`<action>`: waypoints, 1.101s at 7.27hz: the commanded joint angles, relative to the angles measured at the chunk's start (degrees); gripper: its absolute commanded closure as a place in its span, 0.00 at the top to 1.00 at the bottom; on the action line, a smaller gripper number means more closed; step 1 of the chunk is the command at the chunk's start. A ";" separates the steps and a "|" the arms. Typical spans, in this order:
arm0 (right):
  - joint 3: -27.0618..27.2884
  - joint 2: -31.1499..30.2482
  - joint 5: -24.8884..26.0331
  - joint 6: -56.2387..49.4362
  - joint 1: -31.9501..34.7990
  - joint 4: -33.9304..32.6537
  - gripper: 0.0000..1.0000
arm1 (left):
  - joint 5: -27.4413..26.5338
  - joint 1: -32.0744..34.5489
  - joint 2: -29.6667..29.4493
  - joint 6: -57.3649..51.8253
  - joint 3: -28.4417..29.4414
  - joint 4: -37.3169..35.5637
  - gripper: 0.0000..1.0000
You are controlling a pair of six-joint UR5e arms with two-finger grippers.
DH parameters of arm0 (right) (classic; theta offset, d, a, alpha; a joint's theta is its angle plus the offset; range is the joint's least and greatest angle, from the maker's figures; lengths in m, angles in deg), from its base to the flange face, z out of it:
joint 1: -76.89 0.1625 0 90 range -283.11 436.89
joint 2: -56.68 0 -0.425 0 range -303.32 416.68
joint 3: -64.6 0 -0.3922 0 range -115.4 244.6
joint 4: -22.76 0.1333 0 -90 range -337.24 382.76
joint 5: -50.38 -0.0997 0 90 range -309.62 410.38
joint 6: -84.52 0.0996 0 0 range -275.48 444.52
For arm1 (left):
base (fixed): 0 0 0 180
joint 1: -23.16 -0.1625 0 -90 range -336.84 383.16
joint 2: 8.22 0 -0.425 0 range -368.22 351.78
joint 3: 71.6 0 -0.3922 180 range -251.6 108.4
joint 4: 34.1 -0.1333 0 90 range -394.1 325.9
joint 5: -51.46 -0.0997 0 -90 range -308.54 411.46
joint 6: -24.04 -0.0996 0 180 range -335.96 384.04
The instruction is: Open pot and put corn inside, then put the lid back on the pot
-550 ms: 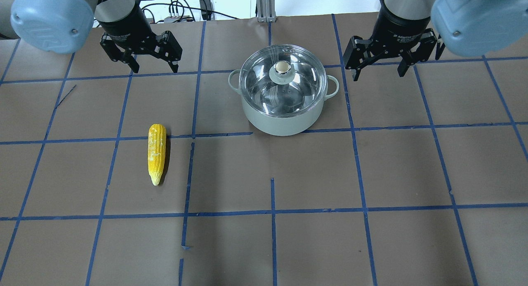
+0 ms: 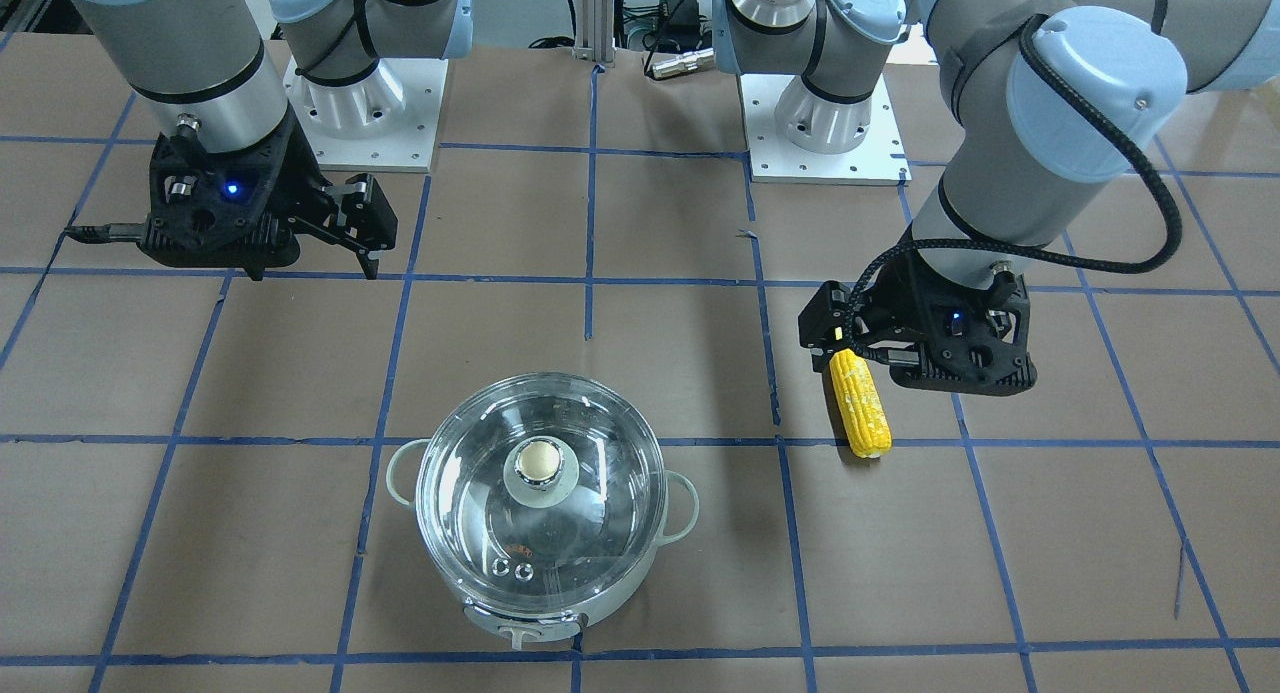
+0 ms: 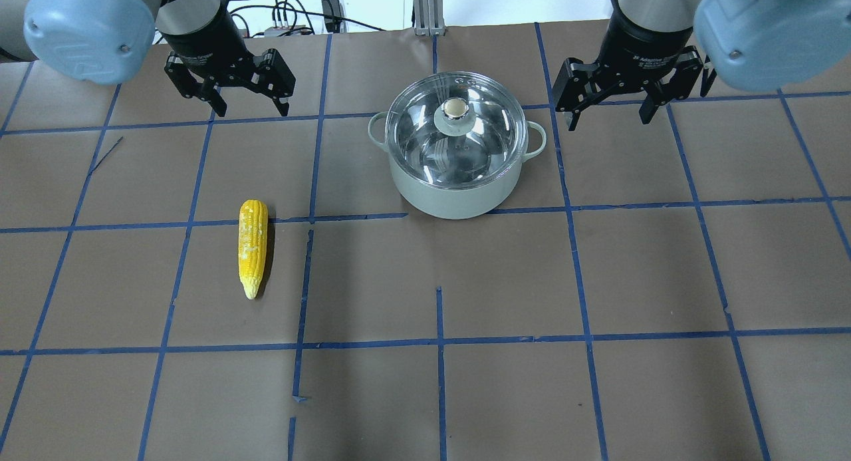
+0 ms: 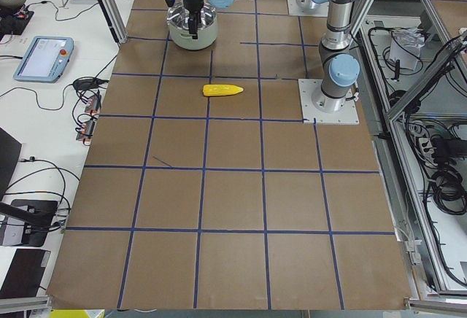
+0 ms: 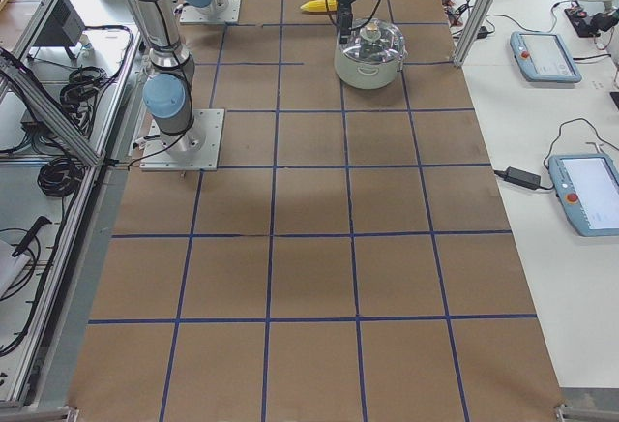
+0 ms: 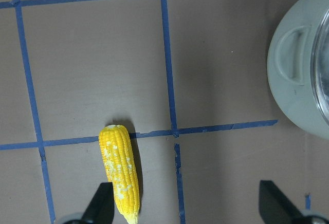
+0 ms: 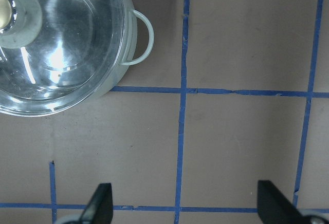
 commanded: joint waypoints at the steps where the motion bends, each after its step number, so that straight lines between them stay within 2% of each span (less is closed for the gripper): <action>1: -0.77 0.99 -0.16 4.07 0.29 -1.01 1.00 | -0.18 -0.09 0.38 -0.72 -0.25 0.08 1.00; 3: -1.48 4.16 0.11 8.91 3.96 -3.65 1.00 | 0.17 -0.26 -0.49 -1.17 -1.40 -0.71 1.00; 5: -2.70 8.98 0.11 14.97 8.09 -9.52 1.00 | 0.08 -0.35 -2.77 -5.00 -3.15 -3.85 1.00; 6: -3.84 11.53 0.02 18.74 10.63 -12.59 1.00 | 0.08 -0.35 -2.95 -7.04 -6.20 -8.31 1.00; 8: -9.36 17.24 0.81 21.05 13.73 -12.97 1.00 | 0.17 -3.66 -2.52 -14.14 -16.29 -22.27 1.00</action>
